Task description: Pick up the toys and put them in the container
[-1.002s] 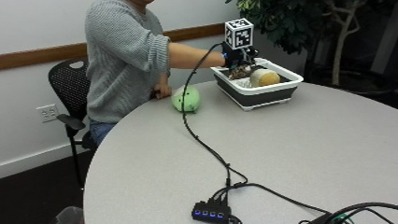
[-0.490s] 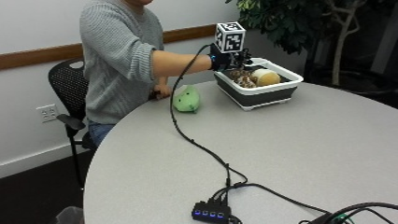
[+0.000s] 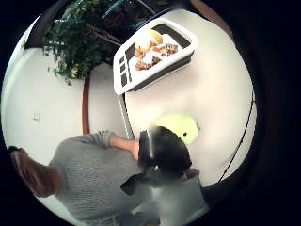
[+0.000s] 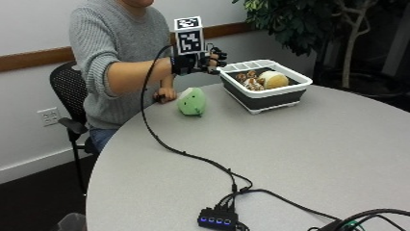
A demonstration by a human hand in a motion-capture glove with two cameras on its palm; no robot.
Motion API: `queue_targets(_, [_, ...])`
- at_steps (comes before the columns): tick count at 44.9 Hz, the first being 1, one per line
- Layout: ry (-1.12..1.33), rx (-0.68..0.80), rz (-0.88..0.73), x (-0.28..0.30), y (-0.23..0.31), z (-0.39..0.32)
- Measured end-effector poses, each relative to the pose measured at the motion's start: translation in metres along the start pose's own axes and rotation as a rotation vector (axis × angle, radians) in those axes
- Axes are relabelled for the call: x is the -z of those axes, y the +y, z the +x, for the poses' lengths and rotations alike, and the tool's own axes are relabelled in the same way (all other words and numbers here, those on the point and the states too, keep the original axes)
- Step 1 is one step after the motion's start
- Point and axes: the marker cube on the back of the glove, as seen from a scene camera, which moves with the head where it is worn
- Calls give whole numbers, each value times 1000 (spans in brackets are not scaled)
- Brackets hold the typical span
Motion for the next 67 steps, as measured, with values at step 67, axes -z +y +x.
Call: queue_targets(67, [-9,73,115,-6,-95,-44])
